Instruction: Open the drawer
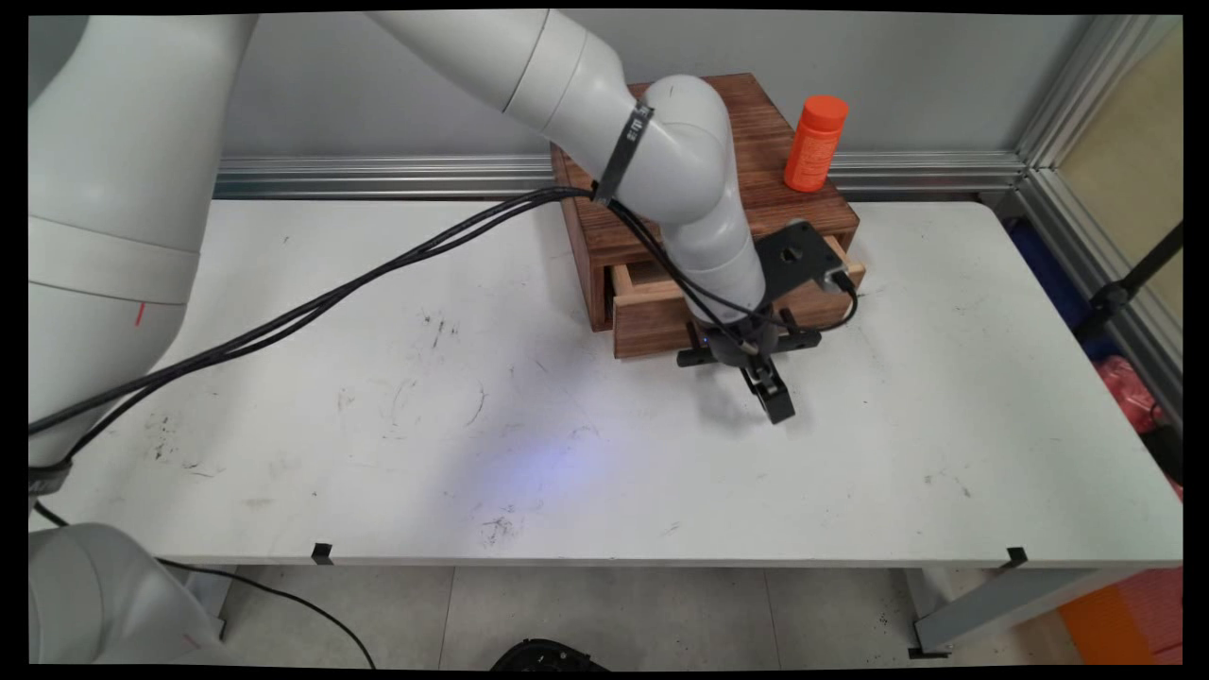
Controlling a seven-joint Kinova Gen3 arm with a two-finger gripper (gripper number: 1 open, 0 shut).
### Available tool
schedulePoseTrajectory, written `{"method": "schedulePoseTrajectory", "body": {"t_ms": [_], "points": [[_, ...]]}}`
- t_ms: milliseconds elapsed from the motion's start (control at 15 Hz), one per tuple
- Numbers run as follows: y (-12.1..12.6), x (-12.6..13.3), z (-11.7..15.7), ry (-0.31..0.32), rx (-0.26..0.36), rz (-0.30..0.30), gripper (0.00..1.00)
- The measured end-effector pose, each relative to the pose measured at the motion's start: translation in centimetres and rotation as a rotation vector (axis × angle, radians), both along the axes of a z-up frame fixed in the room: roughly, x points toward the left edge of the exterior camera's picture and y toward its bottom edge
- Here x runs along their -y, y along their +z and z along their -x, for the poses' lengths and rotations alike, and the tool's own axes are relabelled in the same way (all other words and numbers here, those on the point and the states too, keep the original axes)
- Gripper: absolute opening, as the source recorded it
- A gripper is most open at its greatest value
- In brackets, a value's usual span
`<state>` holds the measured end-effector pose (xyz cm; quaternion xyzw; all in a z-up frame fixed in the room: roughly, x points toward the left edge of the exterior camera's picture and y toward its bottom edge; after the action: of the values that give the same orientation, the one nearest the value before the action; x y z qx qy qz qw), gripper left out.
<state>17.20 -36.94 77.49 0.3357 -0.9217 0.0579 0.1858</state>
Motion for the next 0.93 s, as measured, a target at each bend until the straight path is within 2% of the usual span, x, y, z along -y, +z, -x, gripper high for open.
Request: {"method": "schedulePoseTrajectory", "body": {"t_ms": [933], "points": [[0.5,-6.2,2.6,-0.07,-0.014,-0.038,1.0]]}}
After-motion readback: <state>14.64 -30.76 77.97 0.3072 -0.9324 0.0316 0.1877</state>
